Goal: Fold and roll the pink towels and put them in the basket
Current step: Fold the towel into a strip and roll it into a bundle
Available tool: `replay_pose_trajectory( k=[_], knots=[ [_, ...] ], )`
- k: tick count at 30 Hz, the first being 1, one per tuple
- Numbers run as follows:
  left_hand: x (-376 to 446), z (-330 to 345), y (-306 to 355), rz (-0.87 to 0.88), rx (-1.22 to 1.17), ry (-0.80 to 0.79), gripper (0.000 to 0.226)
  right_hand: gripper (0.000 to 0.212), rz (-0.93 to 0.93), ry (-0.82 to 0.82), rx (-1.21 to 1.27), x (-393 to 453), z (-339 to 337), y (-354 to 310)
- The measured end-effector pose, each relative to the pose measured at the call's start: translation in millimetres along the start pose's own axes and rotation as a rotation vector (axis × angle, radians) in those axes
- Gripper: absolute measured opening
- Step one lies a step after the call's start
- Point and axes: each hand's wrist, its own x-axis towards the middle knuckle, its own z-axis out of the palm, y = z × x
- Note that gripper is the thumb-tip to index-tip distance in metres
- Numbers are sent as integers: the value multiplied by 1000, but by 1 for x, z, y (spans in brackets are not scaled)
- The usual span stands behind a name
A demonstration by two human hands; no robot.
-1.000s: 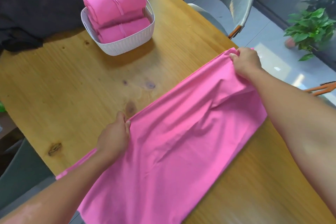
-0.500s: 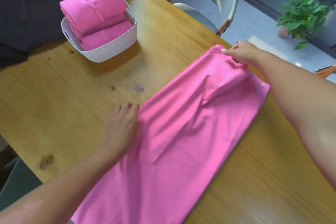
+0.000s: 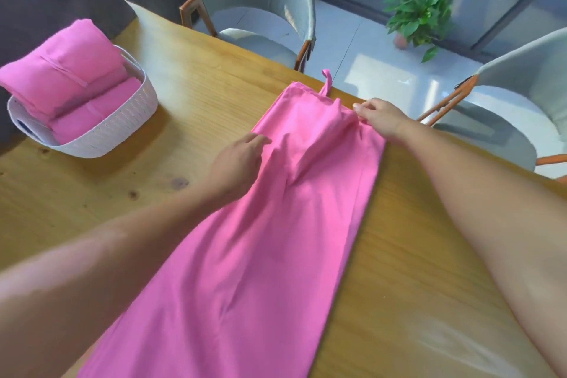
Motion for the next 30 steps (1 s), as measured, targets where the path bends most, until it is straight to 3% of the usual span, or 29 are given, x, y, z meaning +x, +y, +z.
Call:
replay_pose_trajectory(
  k=[3,7,13,16,21,24,30],
  knots=[
    [42,1,1,38,-13,21,43,25,15,13,-103,-10,-3,9],
    [99,5,0,141,9,2,44,38,41,43,-399,-22,-6,7],
    [178,12,1,303,182,-222,36,40,45,70,-438,-24,-10,8],
    [201,10,1,334,293,-274,34,30,35,24,-471,-14,-12,10],
    [226,-1,0,373,498,-407,47,49,48,-139,-559,0,-18,13],
    [231,-11,-5,421,401,-449,34,59,28,-211,-543,-2,-19,10],
    [232,-20,-21,386,129,-322,30,40,-25,-97,-441,-15,-24,20]
  ],
)
